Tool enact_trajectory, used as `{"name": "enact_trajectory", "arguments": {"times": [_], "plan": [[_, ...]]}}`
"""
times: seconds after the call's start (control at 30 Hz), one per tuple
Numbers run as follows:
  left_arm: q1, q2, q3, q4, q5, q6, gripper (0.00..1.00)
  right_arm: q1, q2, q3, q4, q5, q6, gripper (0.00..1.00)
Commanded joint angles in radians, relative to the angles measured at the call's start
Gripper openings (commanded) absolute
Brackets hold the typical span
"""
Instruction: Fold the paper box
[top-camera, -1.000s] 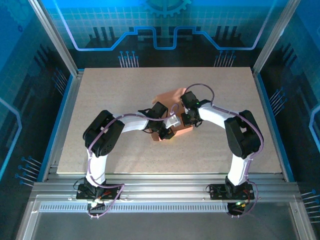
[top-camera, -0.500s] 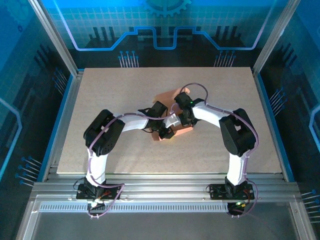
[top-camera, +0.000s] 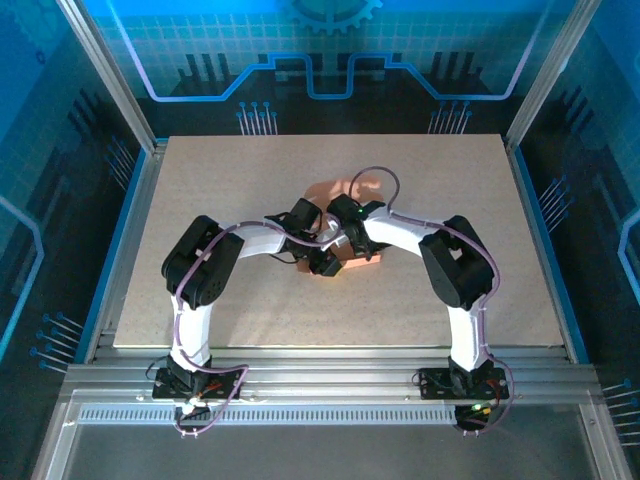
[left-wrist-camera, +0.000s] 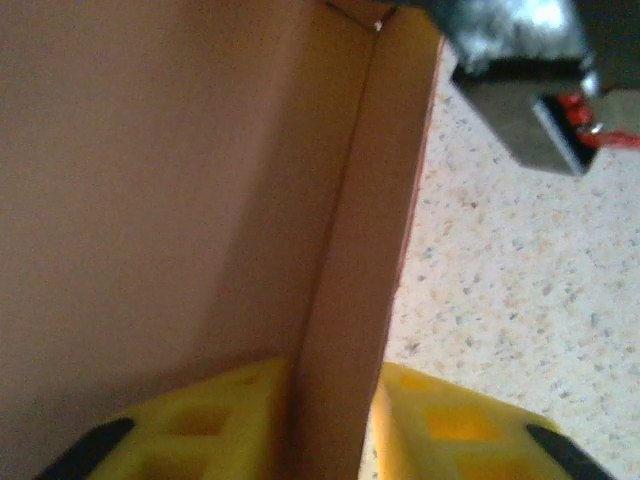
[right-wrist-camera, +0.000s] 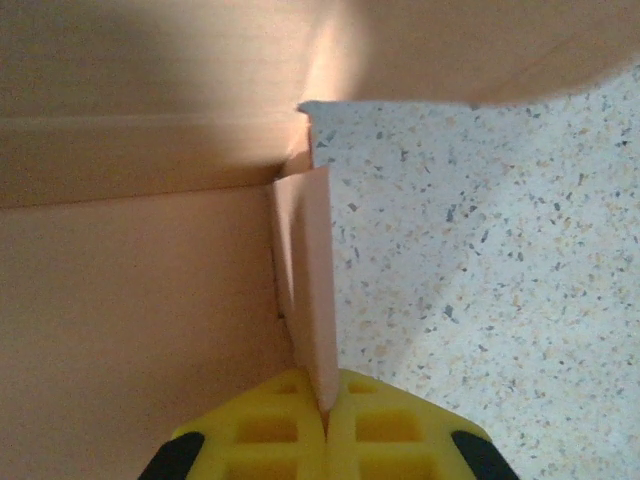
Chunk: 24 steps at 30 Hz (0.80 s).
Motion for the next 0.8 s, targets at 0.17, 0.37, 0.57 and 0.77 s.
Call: {"name": "enact_trajectory", "arguments": {"times": [0.17,0.37,0.57,0.77], "plan": [[-0.007,-0.091,-0.093,-0.014,-0.028,-0.079,0.72,-0.007,-0.006,-0.114,-0.005,-0.068,-0.019,0.00],[0.029,-0.297,-0.222,0.075,0.001,-0.155,0.91,-0.021,-0.011,-0.116,0.018,-0.064,-0.016,0.00],[0.129,-0.533,-0.495,0.401,-0.005,-0.358,0.97,-0.038,-0.017,-0.116,0.039,-0.132,-0.016,0.00],[0.318,-0.798,-0.728,0.697,-0.149,-0.642,0.99,0.020,0.032,-0.062,-0.052,-0.002,-0.014,0.00]]}}
